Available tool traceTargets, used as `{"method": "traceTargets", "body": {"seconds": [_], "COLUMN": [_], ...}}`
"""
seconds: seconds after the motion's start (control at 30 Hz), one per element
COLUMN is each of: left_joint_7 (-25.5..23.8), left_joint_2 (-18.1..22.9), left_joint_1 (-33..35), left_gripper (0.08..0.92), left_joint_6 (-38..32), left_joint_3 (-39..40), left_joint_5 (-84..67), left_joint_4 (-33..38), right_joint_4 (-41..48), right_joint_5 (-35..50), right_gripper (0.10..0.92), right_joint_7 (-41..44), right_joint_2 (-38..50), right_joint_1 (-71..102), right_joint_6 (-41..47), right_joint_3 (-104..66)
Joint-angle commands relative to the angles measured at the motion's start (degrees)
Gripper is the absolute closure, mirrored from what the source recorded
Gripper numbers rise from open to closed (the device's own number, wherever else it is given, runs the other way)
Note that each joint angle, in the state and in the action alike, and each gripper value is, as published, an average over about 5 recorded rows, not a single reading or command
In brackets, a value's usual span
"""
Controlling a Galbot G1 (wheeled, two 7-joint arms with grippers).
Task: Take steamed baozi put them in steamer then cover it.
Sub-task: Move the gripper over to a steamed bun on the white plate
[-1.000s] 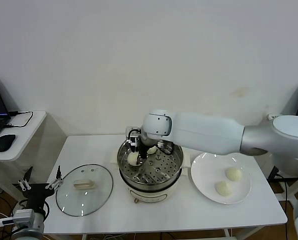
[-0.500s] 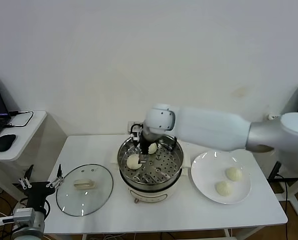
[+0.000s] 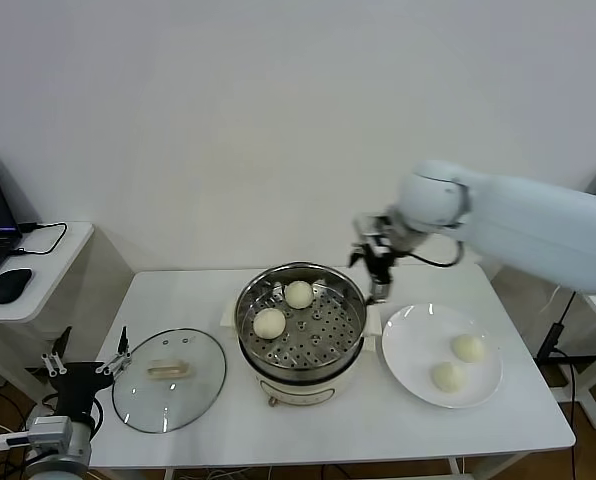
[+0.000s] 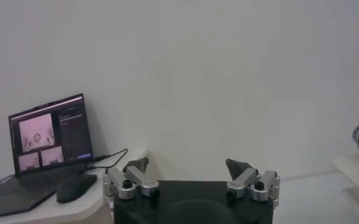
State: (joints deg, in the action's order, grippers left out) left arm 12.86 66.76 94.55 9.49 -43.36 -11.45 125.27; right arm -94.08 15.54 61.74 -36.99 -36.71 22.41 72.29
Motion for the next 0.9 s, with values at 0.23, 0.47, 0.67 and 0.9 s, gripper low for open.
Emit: {"method": "traceTargets", "body": {"seconds": [0.23, 0.47, 0.67, 0.9], "left_joint_7": [0.1, 0.0, 0.0, 0.0], "left_joint_2": [0.1, 0.7, 1.0, 1.4], "left_joint_1": [0.3, 1.2, 1.8, 2.3], "left_gripper": [0.177, 0.177, 0.177, 0.177], "left_joint_6": [0.0, -0.1, -0.1, -0.1], "left_joint_3": [0.2, 0.1, -0.1, -0.3], "left_joint_5": [0.5, 1.1, 1.6, 1.9], "left_joint_4": [-0.3, -0.5, -0.3, -0.1], "right_joint_4": [-5.1, -2.2, 0.1, 2.1], "right_joint_5": [-16.5, -19.9, -21.7, -24.1], "right_gripper": [0.203, 0.203, 0.203, 0.203], "right_joint_7": [2.2, -1.1, -3.0, -3.9], "right_joint_2": [20.1, 19.8, 16.9, 14.3], "right_joint_1": [15.3, 33.7, 45.8, 51.2], "right_joint_6": [-7.3, -7.3, -6.7, -6.4], "right_joint_3": [-5.7, -19.7, -28.9, -33.0]}}
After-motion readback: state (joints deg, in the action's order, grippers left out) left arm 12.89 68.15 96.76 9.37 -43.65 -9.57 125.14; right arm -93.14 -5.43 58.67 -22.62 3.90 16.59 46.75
